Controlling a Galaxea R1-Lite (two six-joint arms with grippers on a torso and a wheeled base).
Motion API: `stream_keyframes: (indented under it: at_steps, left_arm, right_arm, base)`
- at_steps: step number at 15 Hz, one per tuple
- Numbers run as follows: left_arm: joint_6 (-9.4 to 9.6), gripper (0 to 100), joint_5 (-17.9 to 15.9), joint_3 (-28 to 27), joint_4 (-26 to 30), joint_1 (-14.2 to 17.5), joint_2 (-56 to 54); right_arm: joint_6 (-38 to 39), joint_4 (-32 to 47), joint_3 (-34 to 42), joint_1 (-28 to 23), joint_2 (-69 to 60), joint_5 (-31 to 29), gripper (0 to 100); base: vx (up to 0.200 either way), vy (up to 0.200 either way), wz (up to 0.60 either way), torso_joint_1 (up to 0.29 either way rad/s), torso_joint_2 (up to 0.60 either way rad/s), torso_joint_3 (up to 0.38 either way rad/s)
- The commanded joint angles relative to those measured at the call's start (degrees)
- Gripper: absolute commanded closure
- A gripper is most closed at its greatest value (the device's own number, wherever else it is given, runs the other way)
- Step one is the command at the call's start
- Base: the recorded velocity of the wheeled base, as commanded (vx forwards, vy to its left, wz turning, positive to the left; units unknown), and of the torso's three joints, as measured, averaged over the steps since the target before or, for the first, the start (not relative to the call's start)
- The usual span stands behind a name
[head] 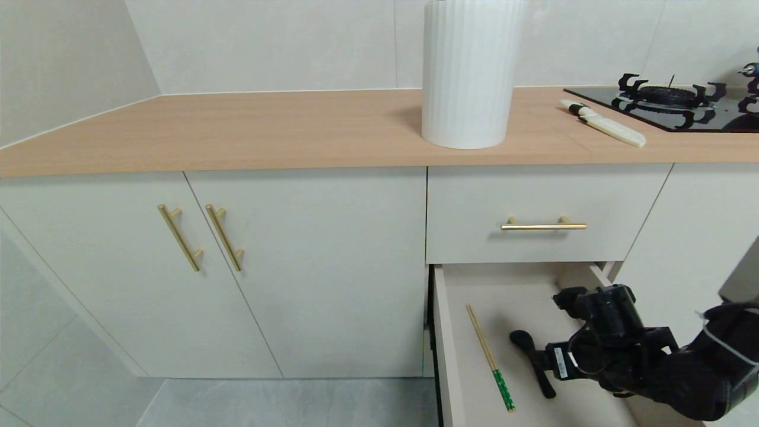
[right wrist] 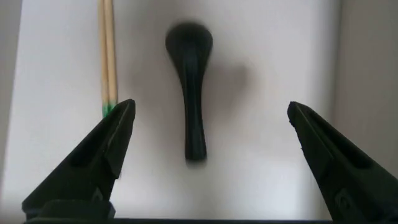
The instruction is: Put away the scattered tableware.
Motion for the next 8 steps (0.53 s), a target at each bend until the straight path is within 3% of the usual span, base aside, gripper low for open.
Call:
stream_keyframes:
  at_steps: [1,3,8]
  left_arm:
    - [-0.02,0,0.0,0.0,0.0,0.0,0.1]
    - [-0.02,0,0.0,0.0,0.0,0.0,0.1]
    - [-0.02,0,0.0,0.0,0.0,0.0,0.1]
  right_arm:
    - [0.5,12.3,-3.3,-0.6,-13.5,5.3,0]
    - [0.6,24.2,-6.7,-0.2,-19.7,5.6,0]
    - [0.6,37.8,-10.5,3.5,-29.3,5.6,0]
  base:
    - [0.0,0.0,0.0,0.0,0.0,0.0]
    - [0.0,0.0,0.0,0.0,0.0,0.0]
    - [0.0,0.0,0.0,0.0,0.0,0.0]
